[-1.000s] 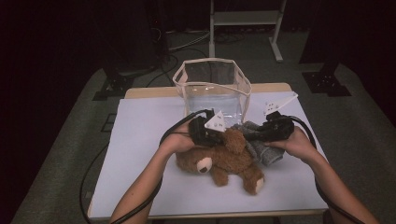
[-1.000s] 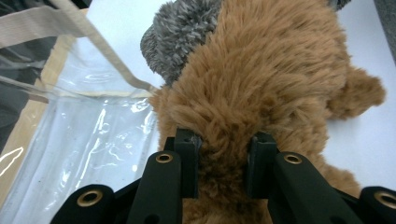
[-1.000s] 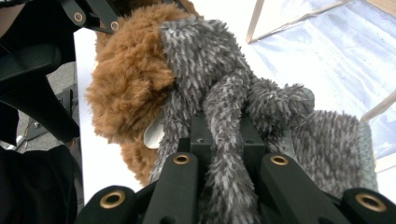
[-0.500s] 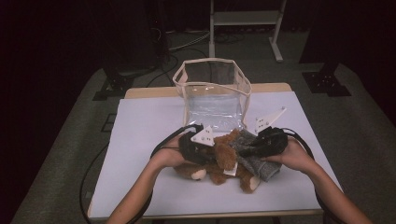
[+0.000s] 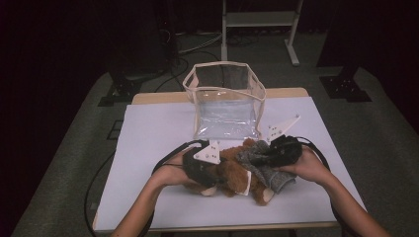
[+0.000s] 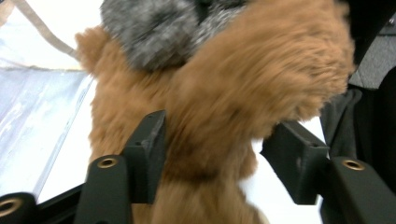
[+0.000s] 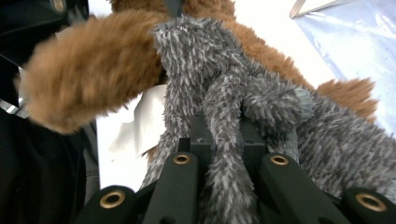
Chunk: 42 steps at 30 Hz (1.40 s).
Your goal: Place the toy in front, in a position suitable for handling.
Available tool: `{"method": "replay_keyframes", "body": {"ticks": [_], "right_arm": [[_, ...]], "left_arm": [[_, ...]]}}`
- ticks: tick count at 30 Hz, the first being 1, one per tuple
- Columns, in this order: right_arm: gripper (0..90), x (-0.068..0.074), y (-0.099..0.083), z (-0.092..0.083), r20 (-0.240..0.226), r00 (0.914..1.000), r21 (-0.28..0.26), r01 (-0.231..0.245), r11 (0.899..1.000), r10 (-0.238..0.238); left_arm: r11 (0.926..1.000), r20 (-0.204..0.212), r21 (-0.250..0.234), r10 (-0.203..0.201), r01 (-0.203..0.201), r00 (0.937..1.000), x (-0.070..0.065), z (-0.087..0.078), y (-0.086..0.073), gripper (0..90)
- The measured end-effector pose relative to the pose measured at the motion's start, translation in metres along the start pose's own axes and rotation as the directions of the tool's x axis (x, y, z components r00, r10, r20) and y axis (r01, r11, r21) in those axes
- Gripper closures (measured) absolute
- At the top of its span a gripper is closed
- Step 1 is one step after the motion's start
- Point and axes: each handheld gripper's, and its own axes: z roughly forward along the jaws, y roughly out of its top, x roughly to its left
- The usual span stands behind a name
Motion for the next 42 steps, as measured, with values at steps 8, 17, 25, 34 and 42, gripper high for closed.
{"method": "replay_keyframes", "body": {"ticks": [8, 17, 25, 34, 42], "right_arm": [[80.6, 0.012, -0.017, -0.004, -0.017, 0.9998, -0.022, 0.005, 1.0, -0.005], [80.4, 0.017, 0.008, -0.013, 0.01, 0.9975, -0.021, 0.07, 0.997, -0.07], [80.4, 0.009, 0.015, 0.005, -0.014, 0.9978, -0.023, 0.064, 0.998, -0.064], [80.4, 0.013, -0.001, -0.001, 0.01, 0.9983, -0.022, 0.057, 0.998, -0.057], [80.2, 0.028, 0.016, 0.004, 0.02, 0.9915, -0.034, 0.129, 0.991, -0.128]], "left_arm": [[0.9947, -0.06, 0.01, -0.101, 0.102, 0.993, 0.01, -0.026, -0.021, 37.1], [0.99, -0.017, 0.006, -0.141, 0.141, 0.9899, 0.006, -0.014, -0.037, 37.8], [0.9944, -0.029, 0.022, -0.103, 0.104, 0.9943, 0.003, -0.019, -0.035, 37.7], [0.9887, -0.025, 0.008, -0.149, 0.15, 0.9885, 0.007, -0.024, -0.035, 43.9], [0.9876, -0.003, 0.013, -0.157, 0.157, 0.9877, 0.005, -0.014, -0.038, 43.2]]}}
